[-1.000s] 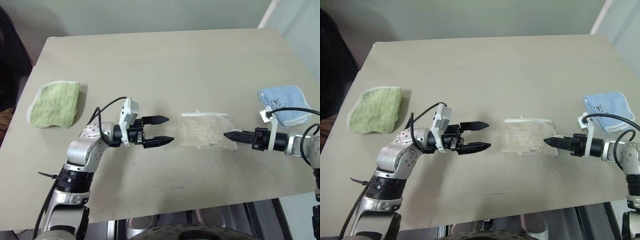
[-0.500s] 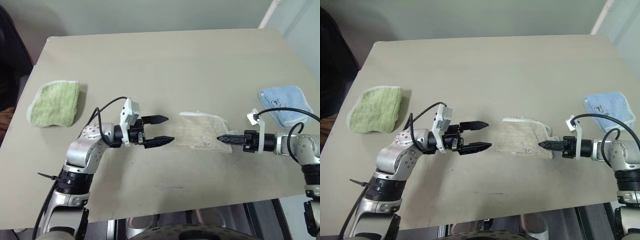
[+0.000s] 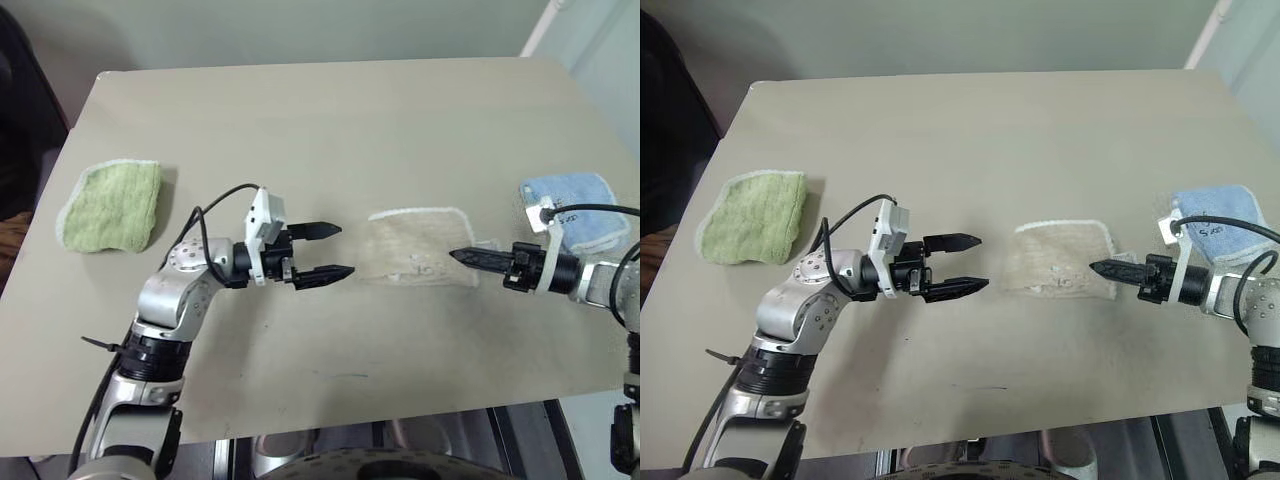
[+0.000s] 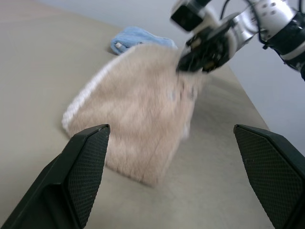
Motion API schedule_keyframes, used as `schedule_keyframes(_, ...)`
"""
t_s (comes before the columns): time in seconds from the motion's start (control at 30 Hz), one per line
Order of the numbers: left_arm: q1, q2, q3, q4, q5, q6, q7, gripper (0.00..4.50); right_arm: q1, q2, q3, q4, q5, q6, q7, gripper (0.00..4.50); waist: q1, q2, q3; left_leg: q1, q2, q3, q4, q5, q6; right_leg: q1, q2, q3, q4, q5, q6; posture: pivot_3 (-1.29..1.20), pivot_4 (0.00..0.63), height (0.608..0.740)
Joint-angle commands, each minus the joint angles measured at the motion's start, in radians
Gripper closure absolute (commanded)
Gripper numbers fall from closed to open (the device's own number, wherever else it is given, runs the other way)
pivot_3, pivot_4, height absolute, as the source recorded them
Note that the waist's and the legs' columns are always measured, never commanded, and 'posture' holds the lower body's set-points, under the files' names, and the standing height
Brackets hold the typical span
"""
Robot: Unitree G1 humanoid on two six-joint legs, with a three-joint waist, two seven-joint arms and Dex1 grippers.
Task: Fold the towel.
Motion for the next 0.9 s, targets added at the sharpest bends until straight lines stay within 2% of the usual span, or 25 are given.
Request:
schedule_keyframes(0.03,-0.029,-0.011,-0.010,0.009,0.014,-0.037,-0.002,0.00,-0.019,0.037,-0.193,-0.100,0.146,0.050,-0.153,4.46,0.002,-0.001,0.000,0.000,0.000,0.000,0.000,0.000,0.000,0.000,0.000,0.000,0.000,0.000,0.000,0.00,0.150,0.740)
schedule_keyframes(0.17,-0.041,-0.018,-0.033,0.027,0.029,-0.061,-0.022,0.00,-0.059,0.103,-0.340,-0.117,0.293,0.037,-0.379,4.46,0.001,-0.001,0.001,0.000,0.000,0.000,0.000,-0.003,0.005,0.000,0.000,0.000,-0.001,0.000,0.000,0.00,0.150,0.740)
schedule_keyframes(0.27,-0.043,-0.019,-0.037,0.032,0.030,-0.069,-0.026,0.00,-0.059,0.112,-0.358,-0.122,0.368,0.032,-0.470,4.46,0.002,-0.001,0.001,0.000,0.000,0.000,0.000,-0.006,0.011,0.000,0.000,0.000,0.000,-0.001,0.001,0.00,0.150,0.740)
schedule_keyframes(0.4,-0.091,-0.062,-0.059,0.120,0.051,-0.114,-0.047,0.00,-0.089,0.108,-0.467,-0.126,0.327,-0.125,-0.706,4.46,0.006,0.000,0.001,0.000,-0.001,0.000,0.000,-0.008,0.013,0.000,-0.001,0.000,0.000,0.000,0.002,0.00,0.150,0.740)
schedule_keyframes(0.53,-0.104,-0.084,-0.069,0.161,0.064,-0.143,-0.066,0.00,-0.089,0.103,-0.543,-0.055,0.300,-0.232,-0.856,4.46,0.007,0.000,0.001,0.000,-0.002,0.000,0.000,-0.009,0.016,0.000,-0.002,0.000,-0.001,0.001,0.005,0.00,0.150,0.740)
schedule_keyframes(0.67,-0.111,-0.101,-0.078,0.188,0.079,-0.166,-0.079,0.00,-0.059,0.095,-0.569,-0.021,0.266,-0.308,-0.918,4.46,0.007,0.000,0.001,-0.001,-0.002,0.000,0.000,-0.010,0.016,-0.001,-0.003,0.000,-0.001,0.005,0.014,0.00,0.150,0.740)
schedule_keyframes(0.9,-0.130,-0.122,-0.081,0.213,0.099,-0.191,-0.090,0.00,0.028,0.109,-0.556,0.003,0.221,-0.392,-0.895,4.46,0.007,0.000,0.001,-0.001,-0.002,0.000,0.000,-0.011,0.017,0.000,-0.003,0.000,-0.001,0.003,0.016,0.00,0.150,0.740)
